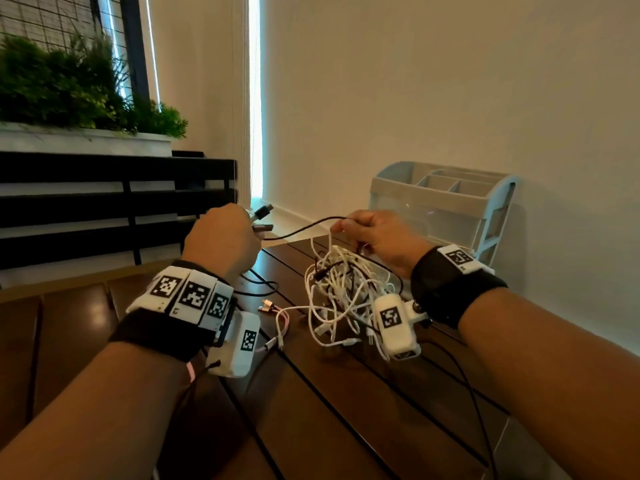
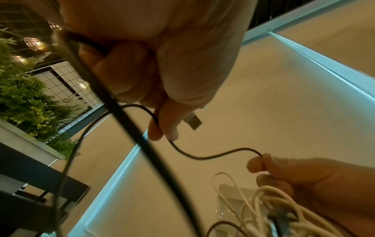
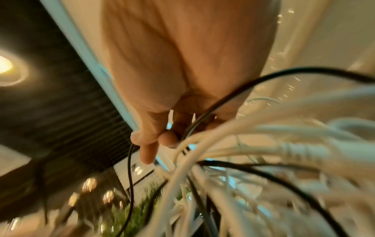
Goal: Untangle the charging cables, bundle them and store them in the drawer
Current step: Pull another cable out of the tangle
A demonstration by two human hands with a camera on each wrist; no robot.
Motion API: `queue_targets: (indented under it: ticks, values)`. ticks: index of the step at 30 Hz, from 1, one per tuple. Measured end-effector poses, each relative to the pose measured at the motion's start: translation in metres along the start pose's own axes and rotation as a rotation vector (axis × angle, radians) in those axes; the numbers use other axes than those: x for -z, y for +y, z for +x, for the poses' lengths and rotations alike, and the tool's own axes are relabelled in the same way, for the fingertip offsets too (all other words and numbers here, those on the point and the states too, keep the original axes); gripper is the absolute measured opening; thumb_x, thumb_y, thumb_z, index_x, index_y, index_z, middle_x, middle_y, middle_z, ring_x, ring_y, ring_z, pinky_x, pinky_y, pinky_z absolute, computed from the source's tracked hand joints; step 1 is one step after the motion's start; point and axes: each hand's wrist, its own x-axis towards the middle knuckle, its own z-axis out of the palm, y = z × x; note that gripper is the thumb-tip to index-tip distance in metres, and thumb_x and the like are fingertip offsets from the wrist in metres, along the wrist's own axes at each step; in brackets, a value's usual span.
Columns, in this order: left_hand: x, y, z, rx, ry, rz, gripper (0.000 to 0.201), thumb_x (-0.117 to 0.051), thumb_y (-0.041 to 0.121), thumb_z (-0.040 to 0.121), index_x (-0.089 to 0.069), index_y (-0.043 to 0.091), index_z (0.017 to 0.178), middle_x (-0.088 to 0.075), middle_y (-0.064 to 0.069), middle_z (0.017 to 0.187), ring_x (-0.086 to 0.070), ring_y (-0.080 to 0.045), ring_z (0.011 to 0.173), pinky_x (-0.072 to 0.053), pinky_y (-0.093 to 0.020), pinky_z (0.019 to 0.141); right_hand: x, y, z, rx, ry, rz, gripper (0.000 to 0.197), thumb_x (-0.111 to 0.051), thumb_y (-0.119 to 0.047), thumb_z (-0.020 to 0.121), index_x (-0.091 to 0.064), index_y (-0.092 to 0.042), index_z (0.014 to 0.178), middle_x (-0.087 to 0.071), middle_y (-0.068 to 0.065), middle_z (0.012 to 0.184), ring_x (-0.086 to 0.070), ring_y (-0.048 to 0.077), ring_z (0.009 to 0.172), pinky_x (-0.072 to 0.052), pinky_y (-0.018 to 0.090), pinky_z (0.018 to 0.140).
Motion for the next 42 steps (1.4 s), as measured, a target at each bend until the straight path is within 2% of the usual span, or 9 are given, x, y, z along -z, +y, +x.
queue_targets:
  ticks: [4,9,16,20,23,26,29,34,42]
  values:
    - [0.0,0.019,-0.005,-0.124,-0.006,-0.17,0.023,-0.058,0.031,0.093,-0.068,0.012,0.104,-0.066,-0.007,0.097,-0.061,-0.025,0.091,-0.048,-0.033,0.075,-0.004,-0.012,0.004,0.136,-0.134,-0.588,0.017,-0.063,-0.031,0.09,-0.076,-0.022,0.097,-0.062,-0.009,0.069,-0.048,0.0,0.058,-0.038,0.021,0.062]
    - [-0.016,0.038,-0.019,-0.241,-0.229,-0.22,0.024,-0.064,0.035,0.09,-0.061,0.023,0.07,-0.059,0.002,0.067,-0.056,-0.014,0.065,-0.035,-0.026,0.053,-0.022,-0.019,-0.006,0.224,-0.171,-0.659,0.014,-0.061,-0.028,0.093,-0.074,-0.022,0.094,-0.057,-0.013,0.067,-0.05,-0.008,0.055,-0.035,0.005,0.055]
    - [-0.03,0.032,-0.018,-0.212,-0.279,-0.231,0.023,-0.067,0.024,0.086,-0.062,0.022,0.064,-0.065,-0.004,0.069,-0.061,-0.019,0.069,-0.046,-0.029,0.06,-0.039,-0.005,-0.024,0.084,-0.144,-0.46,0.013,-0.064,-0.018,0.089,-0.055,-0.018,0.098,-0.064,0.004,0.091,-0.065,0.023,0.079,-0.057,0.037,0.07]
    - [-0.031,0.034,-0.018,-0.172,-0.21,-0.241,0.027,-0.064,0.028,0.089,-0.059,0.023,0.063,-0.063,-0.003,0.068,-0.059,-0.019,0.066,-0.046,-0.031,0.058,-0.035,-0.006,-0.031,-0.058,-0.115,-0.46,0.051,-0.08,-0.041,0.072,-0.047,-0.018,0.102,-0.059,0.0,0.093,-0.056,0.015,0.079,-0.045,0.028,0.06]
    - [-0.027,0.031,-0.015,-0.138,-0.148,-0.25,0.028,-0.062,0.034,0.091,-0.056,0.022,0.067,-0.058,0.001,0.069,-0.056,-0.017,0.068,-0.038,-0.027,0.057,-0.034,0.006,-0.034,-0.092,-0.301,-0.732,0.032,-0.075,-0.039,0.079,-0.047,-0.023,0.081,-0.051,-0.005,0.077,-0.046,0.01,0.066,-0.036,0.026,0.056]
    - [-0.019,0.024,-0.009,-0.088,-0.09,-0.266,0.021,-0.062,0.033,0.091,-0.062,0.018,0.076,-0.058,0.0,0.073,-0.056,-0.02,0.073,-0.039,-0.026,0.062,-0.015,0.012,-0.027,0.05,-0.118,-0.834,0.028,-0.059,-0.012,0.086,-0.04,-0.024,0.068,-0.048,-0.005,0.07,-0.048,0.013,0.064,-0.038,0.028,0.059]
    - [-0.018,0.02,-0.006,-0.055,-0.065,-0.31,0.021,-0.062,0.033,0.091,-0.066,0.017,0.079,-0.063,-0.005,0.079,-0.057,-0.021,0.073,-0.039,-0.026,0.06,0.002,0.011,-0.027,0.255,0.109,-1.112,0.015,-0.053,-0.008,0.084,-0.051,-0.024,0.084,-0.056,0.0,0.087,-0.057,0.024,0.075,-0.043,0.032,0.064]
    - [-0.022,0.021,-0.007,-0.054,-0.03,-0.301,0.022,-0.063,0.033,0.091,-0.07,0.012,0.089,-0.065,-0.005,0.082,-0.06,-0.02,0.079,-0.043,-0.028,0.065,-0.012,0.032,-0.046,0.14,-0.363,-1.318,0.026,-0.05,-0.005,0.088,-0.063,-0.018,0.107,-0.065,0.003,0.101,-0.064,0.023,0.094,-0.048,0.031,0.078]
    - [-0.017,0.026,-0.011,-0.108,-0.015,-0.348,0.021,-0.065,0.029,0.09,-0.063,0.015,0.074,-0.056,0.001,0.07,-0.056,-0.019,0.071,-0.035,-0.026,0.057,-0.009,0.001,-0.041,-0.22,-0.593,-1.191,0.039,-0.07,-0.049,0.08,-0.065,-0.012,0.093,-0.064,-0.002,0.086,-0.061,0.017,0.084,-0.05,0.03,0.074]
